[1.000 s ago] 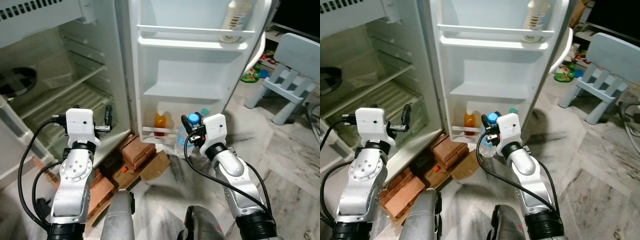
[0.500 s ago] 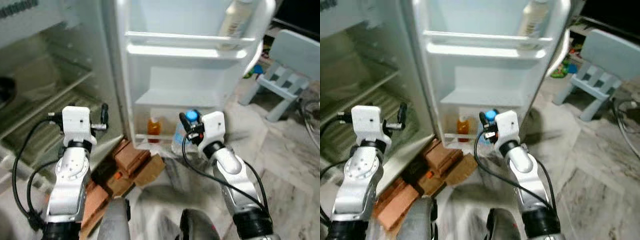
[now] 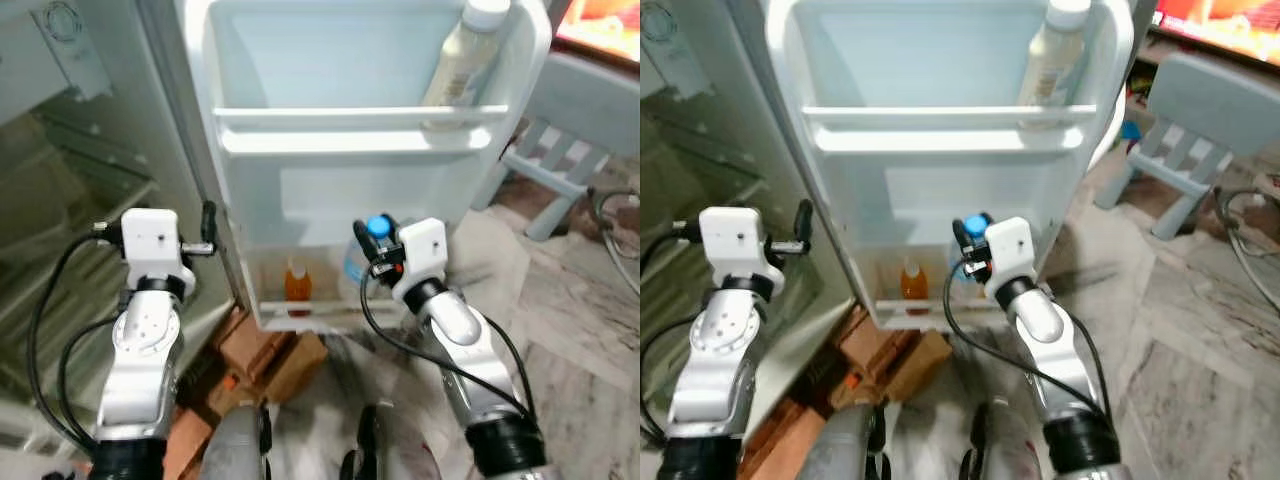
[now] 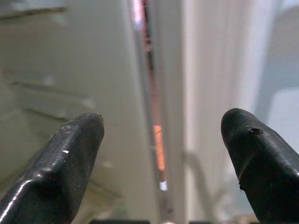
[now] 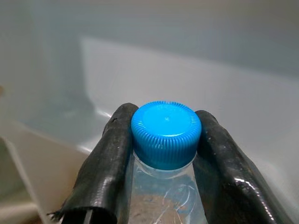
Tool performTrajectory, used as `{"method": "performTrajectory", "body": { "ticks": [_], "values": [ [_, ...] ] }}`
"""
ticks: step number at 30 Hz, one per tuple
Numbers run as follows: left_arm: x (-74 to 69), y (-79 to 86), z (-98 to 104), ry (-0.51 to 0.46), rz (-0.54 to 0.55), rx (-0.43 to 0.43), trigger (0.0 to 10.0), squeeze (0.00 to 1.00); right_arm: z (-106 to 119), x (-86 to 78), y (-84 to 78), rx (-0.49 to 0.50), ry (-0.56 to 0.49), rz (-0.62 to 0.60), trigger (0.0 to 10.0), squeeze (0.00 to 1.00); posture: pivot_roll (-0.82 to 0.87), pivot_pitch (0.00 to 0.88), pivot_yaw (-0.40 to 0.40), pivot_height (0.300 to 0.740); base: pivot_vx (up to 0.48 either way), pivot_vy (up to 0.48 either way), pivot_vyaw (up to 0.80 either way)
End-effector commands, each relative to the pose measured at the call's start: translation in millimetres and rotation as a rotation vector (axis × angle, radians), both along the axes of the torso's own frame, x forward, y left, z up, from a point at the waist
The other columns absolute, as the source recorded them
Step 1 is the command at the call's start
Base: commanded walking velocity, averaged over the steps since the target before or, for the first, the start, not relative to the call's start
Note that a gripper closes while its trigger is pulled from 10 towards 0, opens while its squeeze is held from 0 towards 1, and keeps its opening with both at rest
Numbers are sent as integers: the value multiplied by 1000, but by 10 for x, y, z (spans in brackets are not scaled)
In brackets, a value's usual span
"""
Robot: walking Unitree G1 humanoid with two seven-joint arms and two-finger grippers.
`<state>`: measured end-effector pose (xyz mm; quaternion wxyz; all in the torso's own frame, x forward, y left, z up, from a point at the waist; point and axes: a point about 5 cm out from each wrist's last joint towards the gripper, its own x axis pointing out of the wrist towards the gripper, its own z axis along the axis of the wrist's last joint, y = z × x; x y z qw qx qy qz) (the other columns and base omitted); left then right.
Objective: Restocking fridge
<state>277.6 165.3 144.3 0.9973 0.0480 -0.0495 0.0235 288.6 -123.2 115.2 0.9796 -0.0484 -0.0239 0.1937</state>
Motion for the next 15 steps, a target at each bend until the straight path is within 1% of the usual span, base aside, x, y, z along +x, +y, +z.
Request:
{"method": "performTrajectory", "body": {
  "ticks": [1, 4, 6, 11, 15],
  "values": [
    [-28, 30, -32, 19, 13, 4, 10000, 0, 44, 2, -35, 15, -14, -18, 10000, 0, 120, 73, -37, 655, 0, 0, 0],
    [-24, 26, -25, 16, 10, 5, 10000, 0, 30, -4, -19, 25, 1, -2, 10000, 0, 120, 74, -36, 655, 0, 0, 0],
    [-21, 21, -22, 16, 8, 9, 10000, 0, 10, -21, 27, 37, 22, 33, 10000, 0, 123, 78, -35, 655, 0, 0, 0],
    [-32, 19, -12, 18, 7, 12, 10000, 0, -7, -33, 57, 32, 26, 51, 10000, 0, 129, 89, -35, 655, 0, 0, 0],
    [-85, 38, -20, 33, 11, 21, 10000, 0, -23, 15, 52, 18, 19, 52, 10000, 0, 142, 122, -31, 650, 0, 0, 0]
  ]
}}
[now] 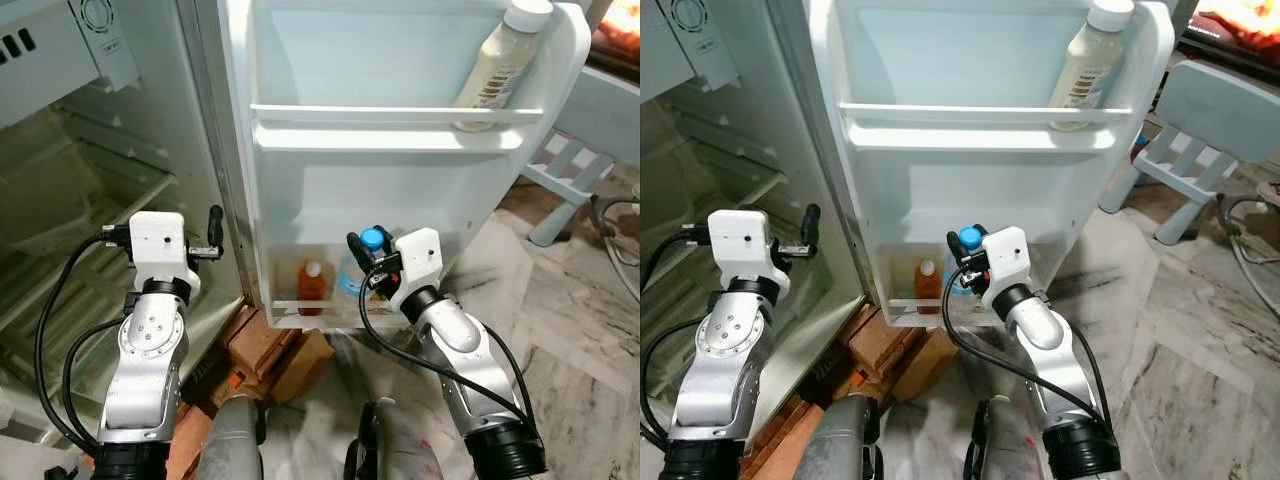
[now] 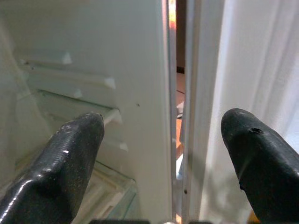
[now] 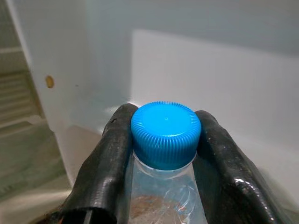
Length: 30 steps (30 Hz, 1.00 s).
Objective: Restocking fridge
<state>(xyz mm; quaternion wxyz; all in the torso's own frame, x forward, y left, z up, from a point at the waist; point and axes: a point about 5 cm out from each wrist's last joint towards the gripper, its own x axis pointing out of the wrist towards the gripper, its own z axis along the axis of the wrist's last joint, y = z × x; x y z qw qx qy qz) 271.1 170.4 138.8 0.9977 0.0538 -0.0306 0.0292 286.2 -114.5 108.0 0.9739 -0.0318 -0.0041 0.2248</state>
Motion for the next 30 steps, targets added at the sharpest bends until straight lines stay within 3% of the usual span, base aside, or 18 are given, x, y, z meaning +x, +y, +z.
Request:
{"method": "performTrajectory", "body": {
  "ticks": [1, 9, 15, 17, 19, 20, 24, 30],
  "values": [
    [-34, -4, 33, -2, 0, 12, 10000, 0, 51, 51, -32, -1, -32, -8, 10000, 0, 145, 128, -30, 645, 0, 0, 0],
    [-152, 50, 109, -21, 16, 27, 10000, 0, 101, 158, 38, -11, -71, 31, 10000, 0, 191, 180, -22, 595, 0, 0, 0],
    [-214, 88, 160, -13, 19, 26, 10000, 0, 175, 302, 103, -33, -120, 50, 10000, 0, 225, 204, -18, 595, 0, 0, 0],
    [-233, 107, 155, 3, 30, -2, 10000, 0, 191, 327, 116, -35, -128, 57, 10000, 0, 229, 207, -19, 595, 0, 0, 0],
    [-272, 117, 141, 33, 30, -146, 10000, 0, 204, 369, 126, -48, -138, 54, 10000, 0, 242, 215, -23, 595, 0, 0, 0],
    [-306, 132, 136, 48, 39, -166, 10000, 0, 219, 381, 140, -50, -147, 54, 10000, 0, 248, 226, -21, 591, 0, 0, 0],
    [-482, 137, 123, 87, 41, -157, 10000, 0, 323, 432, 247, -101, -232, 118, 10000, 0, 260, 250, -17, 561, 0, 0, 0],
    [-570, 108, 136, 91, 20, -155, 10000, 0, 471, 529, 291, -124, -313, 120, 10000, 0, 276, 276, -8, 546, 0, 0, 0]
  ]
}}
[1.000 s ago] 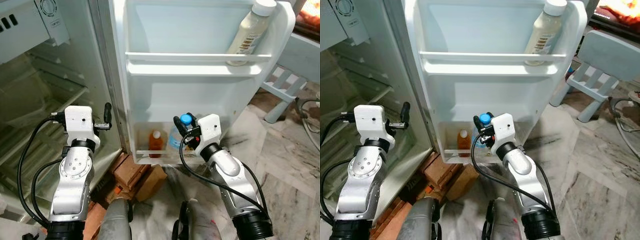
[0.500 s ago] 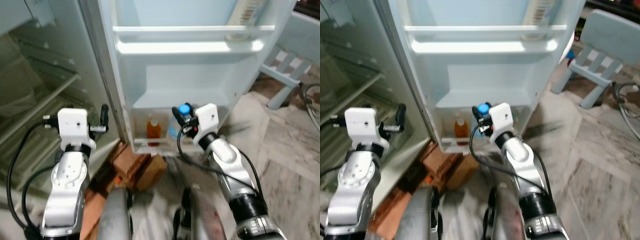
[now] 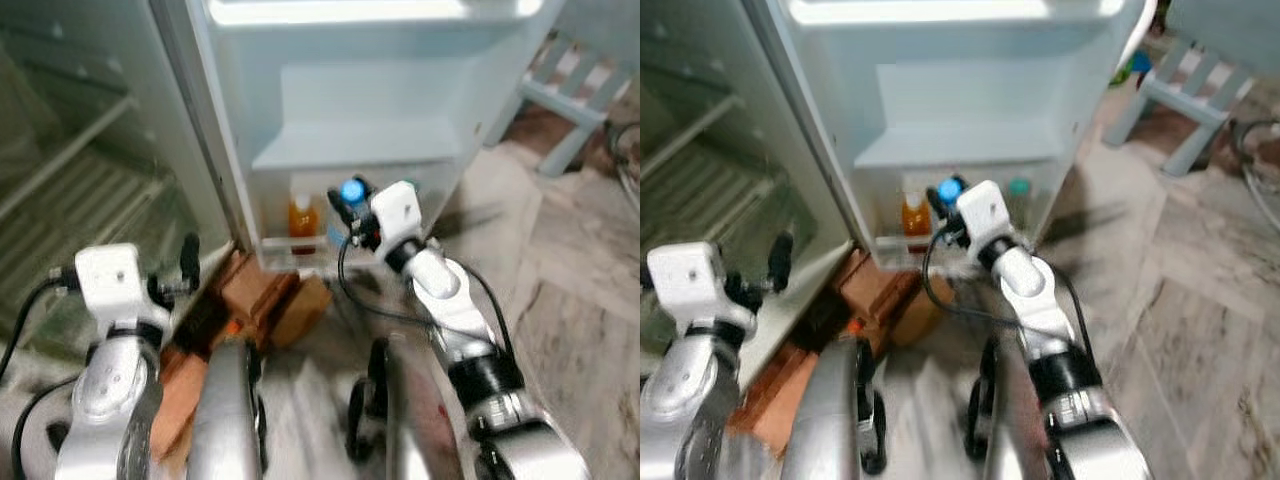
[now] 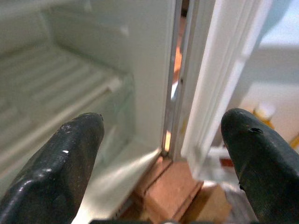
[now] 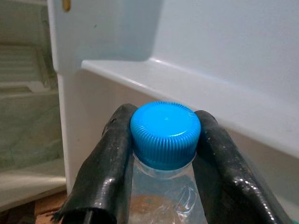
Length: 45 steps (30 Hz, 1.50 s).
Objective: Restocking fridge
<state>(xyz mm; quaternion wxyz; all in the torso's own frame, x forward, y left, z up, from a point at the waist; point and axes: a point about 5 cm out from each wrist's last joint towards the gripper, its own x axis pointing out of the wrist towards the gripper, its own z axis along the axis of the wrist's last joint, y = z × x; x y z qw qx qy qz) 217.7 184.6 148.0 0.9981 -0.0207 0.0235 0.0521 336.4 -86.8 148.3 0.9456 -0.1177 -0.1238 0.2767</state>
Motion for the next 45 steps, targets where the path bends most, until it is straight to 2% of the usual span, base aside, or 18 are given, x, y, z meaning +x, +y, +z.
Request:
{"method": "performTrajectory", "body": {
  "ticks": [1, 2, 7, 10, 16, 18, 21, 29, 31, 34, 37, 39, 45],
  "values": [
    [-42, -56, 53, -12, -40, -8, 10000, 0, 101, 60, 16, -14, -62, -9, 10000, 0, 280, 280, -6, 546, 0, 0, 0],
    [-52, -100, 82, -19, -68, -15, 10000, 0, 156, 110, 26, -45, -106, -24, 10000, 0, 286, 288, -3, 546, 0, 0, 0],
    [-118, -121, 141, 0, -79, -25, 10000, 0, 221, 212, 39, -112, -177, -62, 10000, 0, 314, 315, 5, 546, 0, 0, 0],
    [-174, -65, 154, 18, -44, 13, 10000, 0, 250, 269, 26, -153, -222, -102, 10000, 0, 339, 333, 9, 546, 0, 0, 0],
    [-231, -11, 195, 23, -47, 28, 10000, 0, 303, 307, 113, -177, -291, -117, 10000, 0, 366, 351, 21, 546, 0, 0, 0],
    [-256, 5, 232, 27, -49, 43, 10000, 0, 361, 301, 163, -205, -380, -136, 10000, 0, 391, 364, 35, 546, 0, 0, 0],
    [-286, 2, 266, 27, -60, 62, 10000, 0, 405, 294, 208, -214, -440, -147, 10000, 0, 404, 370, 41, 546, 0, 0, 0],
    [-358, 4, 292, 46, -65, 82, 10000, 0, 433, 266, 323, -166, -480, -141, 10000, 0, 430, 393, 55, 546, 0, 0, 0],
    [-348, -6, 306, 48, -68, 85, 10000, 0, 383, 271, 328, -168, -454, -151, 10000, 0, 434, 394, 57, 546, 0, 0, 0],
    [-369, -1, 317, 54, -72, 93, 10000, 0, 165, 328, 250, -140, -258, -213, 10000, 0, 445, 397, 59, 546, 0, 0, 0],
    [-371, 0, 315, 57, -74, 96, 10000, 0, 110, 339, 218, -128, -208, -234, 10000, 0, 445, 397, 59, 546, 0, 0, 0],
    [-372, 0, 315, 62, -77, 100, 10000, 0, -4, 375, 104, -85, -83, -297, 10000, 0, 449, 404, 65, 546, 0, 0, 0],
    [-352, -18, 295, 74, -90, 100, 10000, 0, -54, 422, -39, -87, -18, -378, 10000, 0, 440, 398, 71, 546, 0, 0, 0]
  ]
}}
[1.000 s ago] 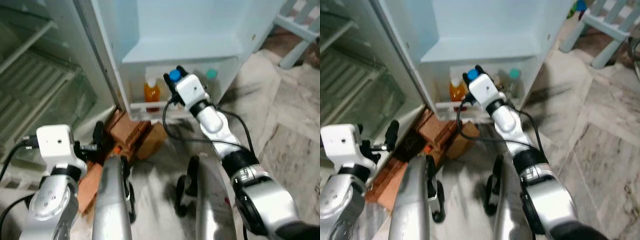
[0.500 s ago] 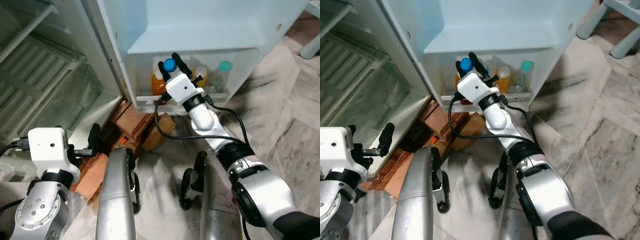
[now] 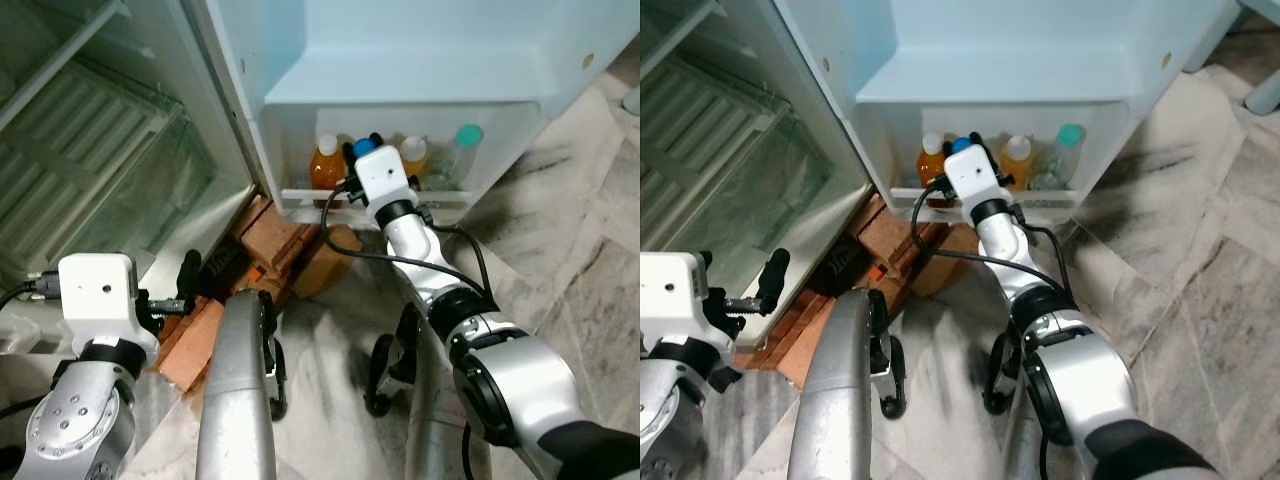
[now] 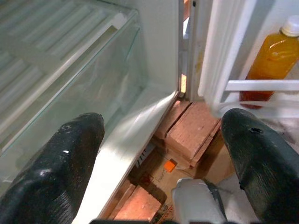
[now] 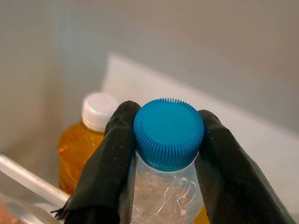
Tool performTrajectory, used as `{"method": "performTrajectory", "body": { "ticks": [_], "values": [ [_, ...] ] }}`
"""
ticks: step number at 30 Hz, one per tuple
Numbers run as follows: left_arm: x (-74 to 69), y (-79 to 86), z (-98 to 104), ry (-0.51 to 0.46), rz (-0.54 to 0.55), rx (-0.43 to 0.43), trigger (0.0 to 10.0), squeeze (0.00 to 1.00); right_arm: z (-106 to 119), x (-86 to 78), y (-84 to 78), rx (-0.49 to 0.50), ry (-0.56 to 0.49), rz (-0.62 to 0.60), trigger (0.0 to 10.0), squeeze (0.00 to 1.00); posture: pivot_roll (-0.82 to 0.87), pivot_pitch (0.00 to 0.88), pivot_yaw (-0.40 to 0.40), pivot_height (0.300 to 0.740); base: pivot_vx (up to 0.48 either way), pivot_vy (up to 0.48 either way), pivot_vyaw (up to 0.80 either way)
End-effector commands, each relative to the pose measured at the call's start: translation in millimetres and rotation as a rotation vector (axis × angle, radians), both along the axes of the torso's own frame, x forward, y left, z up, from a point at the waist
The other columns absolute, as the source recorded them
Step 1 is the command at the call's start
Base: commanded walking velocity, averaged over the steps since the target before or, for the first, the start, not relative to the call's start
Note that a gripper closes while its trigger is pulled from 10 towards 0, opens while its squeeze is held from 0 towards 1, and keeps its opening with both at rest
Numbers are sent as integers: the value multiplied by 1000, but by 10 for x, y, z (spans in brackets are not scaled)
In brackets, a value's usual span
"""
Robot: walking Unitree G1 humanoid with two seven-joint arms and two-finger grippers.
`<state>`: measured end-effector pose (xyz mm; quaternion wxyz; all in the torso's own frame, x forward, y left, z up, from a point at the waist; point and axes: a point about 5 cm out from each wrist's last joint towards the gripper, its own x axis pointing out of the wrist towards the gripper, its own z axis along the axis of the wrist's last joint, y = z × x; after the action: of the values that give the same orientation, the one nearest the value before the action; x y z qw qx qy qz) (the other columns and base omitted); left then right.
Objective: Restocking fridge
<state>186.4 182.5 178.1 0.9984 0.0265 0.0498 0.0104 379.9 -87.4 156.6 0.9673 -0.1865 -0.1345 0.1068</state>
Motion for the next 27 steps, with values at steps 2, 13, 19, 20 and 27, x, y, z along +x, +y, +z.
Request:
{"method": "performTrajectory", "body": {
  "ticks": [2, 13, 19, 20, 27],
  "values": [
    [-29, 1, -4, 17, -6, 11, 10000, 0, -143, 0, -63, 19, 94, -47, 10000, 0, 438, 397, 71, 546, 0, 0, 0],
    [28, 24, -29, 23, -3, 21, 10000, 0, -137, 39, -128, 84, 148, -71, 10000, 1000, 426, 376, 63, 546, 0, 0, 0],
    [94, 68, -52, 32, 6, 60, 10000, 0, -4, 95, -134, 141, 135, -66, 10000, 1000, 419, 355, 56, 546, 0, 0, 0],
    [103, 84, -52, 32, 12, 61, 10000, 0, 46, 110, -120, 147, 124, -57, 10000, 1000, 415, 350, 55, 546, 0, 0, 0],
    [183, 146, -120, 53, 33, 74, 10000, 0, 181, 131, 8, 174, 134, 76, 10000, 1000, 378, 300, 35, 546, 0, 0, 0]
  ]
}}
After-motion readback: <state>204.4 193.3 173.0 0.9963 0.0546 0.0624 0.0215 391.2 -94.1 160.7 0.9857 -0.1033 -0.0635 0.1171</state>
